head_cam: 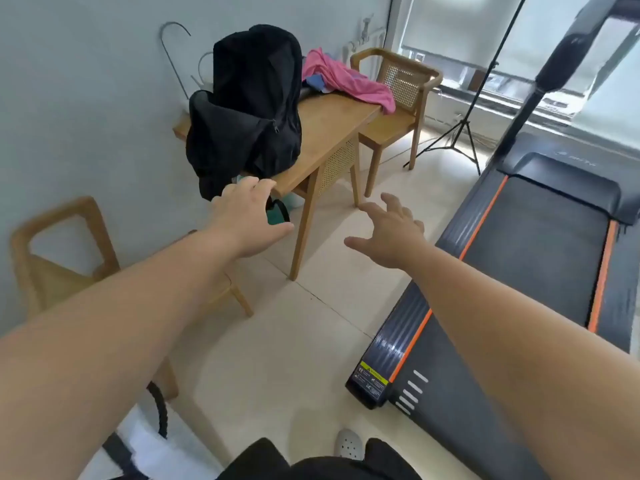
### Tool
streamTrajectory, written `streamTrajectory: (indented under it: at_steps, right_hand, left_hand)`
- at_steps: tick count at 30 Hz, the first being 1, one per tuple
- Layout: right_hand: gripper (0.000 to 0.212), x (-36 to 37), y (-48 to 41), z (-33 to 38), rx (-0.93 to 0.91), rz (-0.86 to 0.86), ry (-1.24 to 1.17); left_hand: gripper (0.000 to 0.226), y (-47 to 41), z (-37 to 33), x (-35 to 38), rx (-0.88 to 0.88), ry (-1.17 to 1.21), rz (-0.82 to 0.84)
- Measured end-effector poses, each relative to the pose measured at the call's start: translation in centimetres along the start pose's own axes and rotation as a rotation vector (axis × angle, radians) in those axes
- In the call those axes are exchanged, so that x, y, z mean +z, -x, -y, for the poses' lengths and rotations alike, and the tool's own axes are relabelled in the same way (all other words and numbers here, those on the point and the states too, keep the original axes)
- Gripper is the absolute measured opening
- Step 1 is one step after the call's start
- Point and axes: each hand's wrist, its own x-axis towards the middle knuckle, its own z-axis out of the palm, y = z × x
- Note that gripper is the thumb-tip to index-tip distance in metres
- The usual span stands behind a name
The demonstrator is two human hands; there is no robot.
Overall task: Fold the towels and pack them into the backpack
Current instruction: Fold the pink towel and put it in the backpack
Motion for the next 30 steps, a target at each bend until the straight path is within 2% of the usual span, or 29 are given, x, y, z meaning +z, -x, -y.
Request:
streamTrajectory:
  at_steps: [7, 14, 18, 22, 27, 30]
  right_hand:
    - [0.077, 0.8, -12.6, 0.1, 0.069, 0.045, -0.104]
    - [0.077, 0.9, -27.5, 2.1, 0.215, 0.02, -0.128]
    - [0.078, -0.9, -33.9, 2.6, 0.296, 0.019, -0.1]
    - [0.078, -3.5, -39.2, -0.2, 0.361, -0.012, -0.079]
    - [0.078, -5.4, -46.1, -6.1, 0.413, -0.028, -0.095]
    - [0.079, -6.2, -51.5, -10.2, 0.376, -0.017, -0.124]
  left_hand:
    - [0.08, -13.1, 2.2, 3.2, 0.05, 0.007, 0.038]
    - [0.084, -29.4, 6.3, 6.2, 0.13, 0.161, 0.113]
    - [0.082, -36.9, 5.3, 6.1, 0.193, 0.282, 0.187]
    - [0.08, -44.8, 3.0, 6.7, 0.3, 0.316, 0.243]
    - [0.081, -53.7, 0.2, 8.9, 0.303, 0.27, 0.274]
    - [0.084, -59.2, -1.8, 10.7, 0.227, 0.23, 0.301]
